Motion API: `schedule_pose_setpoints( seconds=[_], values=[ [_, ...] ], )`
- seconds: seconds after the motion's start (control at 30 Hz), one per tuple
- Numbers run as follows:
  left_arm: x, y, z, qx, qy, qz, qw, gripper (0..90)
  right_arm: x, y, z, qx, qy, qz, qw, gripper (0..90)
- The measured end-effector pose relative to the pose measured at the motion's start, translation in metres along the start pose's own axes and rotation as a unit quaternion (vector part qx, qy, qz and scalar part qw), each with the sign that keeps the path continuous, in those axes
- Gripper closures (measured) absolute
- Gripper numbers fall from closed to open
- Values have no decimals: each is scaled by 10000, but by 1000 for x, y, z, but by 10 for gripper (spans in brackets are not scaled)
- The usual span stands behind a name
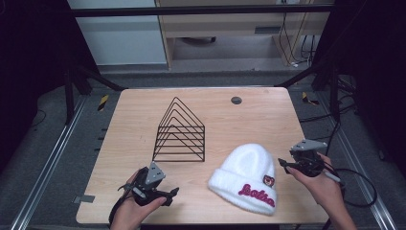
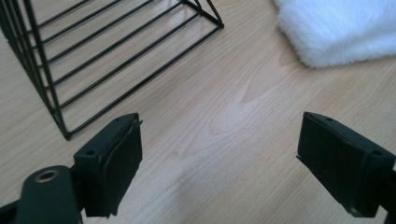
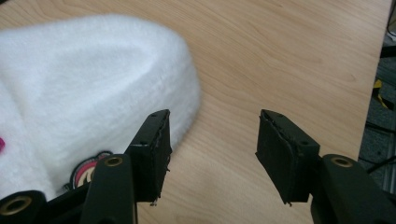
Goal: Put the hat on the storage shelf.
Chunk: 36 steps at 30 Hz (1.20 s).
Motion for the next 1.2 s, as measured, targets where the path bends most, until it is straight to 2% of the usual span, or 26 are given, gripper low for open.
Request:
schedule_pose_setpoints(
  seconds=[0.23, 0.27, 0.33, 0.5, 0.53, 0.57, 0.73, 0.77, 0.8, 0.93, 0.97, 1.13, 1.2],
  values=[
    [-2, 5, -3, -32, -6, -49, 10000, 147, -4, 15, 24, -126, -104, 218, 9996, 486],
    [-3, 4, -3, -26, -23, -56, 10000, 146, -5, 21, 32, -184, -114, 291, 9993, 514],
    [-5, 3, -4, -30, -37, -67, 10000, 146, -6, 25, 35, -199, -151, 313, 9992, 533],
    [-6, 5, -6, -26, -90, -100, 9999, 145, -10, 48, 55, -430, -161, 634, 9969, 581],
    [-6, 6, -7, -29, -89, -100, 9999, 145, -10, 48, 55, -430, -161, 634, 9969, 581],
    [-5, 7, -7, -22, -103, -116, 9999, 142, -11, 57, 59, -531, -159, 674, 9962, 582],
    [-4, 7, -9, -32, -131, -122, 9998, 140, -13, 73, 61, -837, -60, 845, 9929, 580],
    [-4, 6, -10, -39, -140, -126, 9998, 140, -13, 79, 61, -992, -153, 821, 9916, 570],
    [-4, 5, -11, -42, -140, -126, 9998, 140, -13, 81, 62, -1047, -143, 827, 9910, 564],
    [-5, 5, -11, -13, -172, -135, 9998, 140, -15, 86, 65, -1104, -57, 931, 9895, 535],
    [-5, 4, -11, -15, -175, -130, 9998, 140, -19, 89, 65, -1200, -79, 1027, 9874, 530],
    [-5, 4, -11, -21, -179, -120, 9998, 137, -23, 98, 61, -1379, -144, 1017, 9851, 512],
    [-4, 4, -11, -21, -175, -130, 9998, 135, -26, 104, 59, -1467, -179, 1075, 9832, 501]
  ],
)
Point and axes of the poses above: each handheld gripper's, and its own axes: y roughly forward along the jaws, z roughly out of its top, x roughly to its right, the point moved 6 cm from there along y, roughly forward along the jaws, and after that the axes turned 6 degrees about -z, right-handed, at the moved point
